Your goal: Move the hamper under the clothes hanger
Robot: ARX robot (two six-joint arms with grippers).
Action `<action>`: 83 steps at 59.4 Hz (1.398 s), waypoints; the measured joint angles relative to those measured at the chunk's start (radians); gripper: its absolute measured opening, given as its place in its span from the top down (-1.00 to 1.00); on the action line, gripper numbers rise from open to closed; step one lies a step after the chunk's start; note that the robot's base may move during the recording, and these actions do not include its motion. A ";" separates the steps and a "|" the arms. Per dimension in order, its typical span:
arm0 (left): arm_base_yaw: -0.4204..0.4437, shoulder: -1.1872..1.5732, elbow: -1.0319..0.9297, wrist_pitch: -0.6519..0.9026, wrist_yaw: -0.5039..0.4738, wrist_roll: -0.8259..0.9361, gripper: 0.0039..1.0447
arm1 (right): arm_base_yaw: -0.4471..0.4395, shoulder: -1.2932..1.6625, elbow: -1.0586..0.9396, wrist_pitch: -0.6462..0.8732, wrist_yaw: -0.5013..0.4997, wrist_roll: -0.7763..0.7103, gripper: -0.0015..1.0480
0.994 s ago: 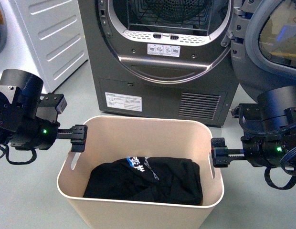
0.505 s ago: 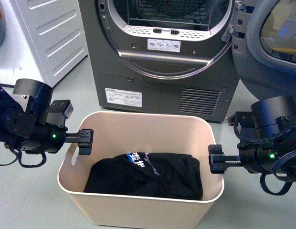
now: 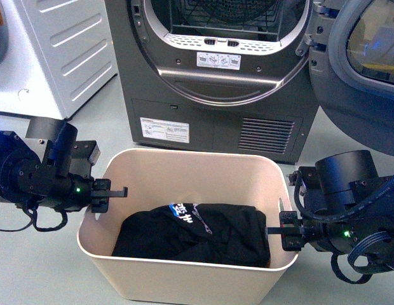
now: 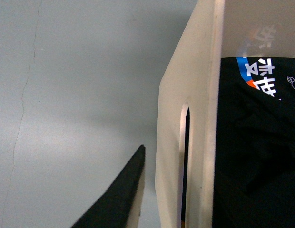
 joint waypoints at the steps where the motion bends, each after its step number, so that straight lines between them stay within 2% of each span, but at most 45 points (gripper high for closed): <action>1: 0.000 0.000 0.000 0.000 -0.001 -0.002 0.51 | 0.001 0.000 0.000 0.000 -0.001 0.000 0.36; 9: -0.006 0.001 0.000 0.009 0.000 -0.005 0.91 | 0.005 0.000 0.006 -0.010 -0.011 0.006 0.75; 15: -0.010 -0.002 -0.002 0.014 -0.002 -0.010 0.93 | 0.015 -0.008 0.003 -0.011 -0.005 0.022 0.96; 46: -0.002 -0.177 -0.072 0.021 0.000 -0.016 0.93 | 0.034 -0.196 -0.148 0.034 0.007 0.068 0.95; 83: -0.005 -0.181 -0.092 0.039 -0.008 -0.005 0.93 | 0.034 -0.205 -0.184 0.078 0.015 0.077 0.95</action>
